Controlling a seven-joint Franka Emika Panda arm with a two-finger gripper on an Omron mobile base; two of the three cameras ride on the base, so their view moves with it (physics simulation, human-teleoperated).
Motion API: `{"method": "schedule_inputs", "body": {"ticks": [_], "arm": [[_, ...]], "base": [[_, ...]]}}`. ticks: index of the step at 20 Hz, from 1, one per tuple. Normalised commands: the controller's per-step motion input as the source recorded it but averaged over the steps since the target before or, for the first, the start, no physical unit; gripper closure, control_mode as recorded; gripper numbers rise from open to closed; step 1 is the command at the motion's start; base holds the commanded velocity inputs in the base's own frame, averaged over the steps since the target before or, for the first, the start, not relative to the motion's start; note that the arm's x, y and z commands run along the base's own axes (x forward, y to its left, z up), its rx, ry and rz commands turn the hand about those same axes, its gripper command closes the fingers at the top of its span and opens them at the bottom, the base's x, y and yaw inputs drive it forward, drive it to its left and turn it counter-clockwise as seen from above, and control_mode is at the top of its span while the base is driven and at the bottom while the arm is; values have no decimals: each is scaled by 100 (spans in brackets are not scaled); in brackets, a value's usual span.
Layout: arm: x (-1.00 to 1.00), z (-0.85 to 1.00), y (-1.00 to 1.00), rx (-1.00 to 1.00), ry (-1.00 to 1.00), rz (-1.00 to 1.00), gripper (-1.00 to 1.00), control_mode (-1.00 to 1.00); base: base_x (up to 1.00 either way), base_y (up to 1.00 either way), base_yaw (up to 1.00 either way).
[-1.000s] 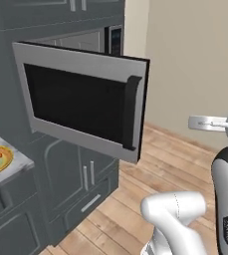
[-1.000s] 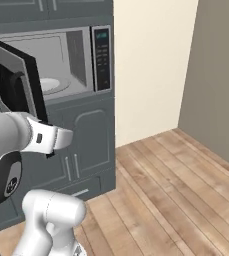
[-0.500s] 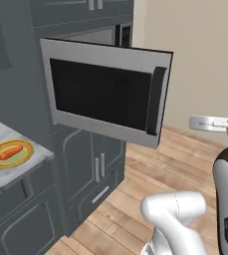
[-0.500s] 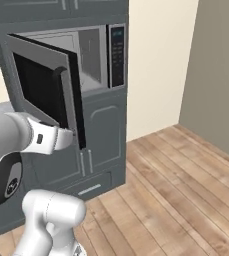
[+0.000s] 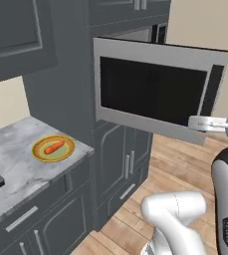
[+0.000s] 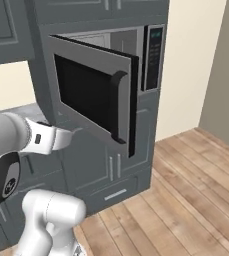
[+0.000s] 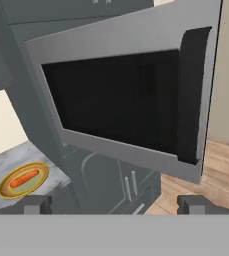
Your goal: Pick the carrot from the counter and place it in the microwave. Then turn on the microwave.
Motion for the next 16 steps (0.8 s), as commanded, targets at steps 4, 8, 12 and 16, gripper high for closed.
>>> {"method": "schedule_inputs", "body": {"ticks": [4,8,12,16], "arm": [[0,0,0,0,0,0,-100,100],[0,0,0,0,0,0,-100,100],[0,0,0,0,0,0,-100,100],[0,0,0,0,0,0,-100,100]], "base": [[16,56,20],[20,38,24],[23,42,23],[24,45,25]]}}
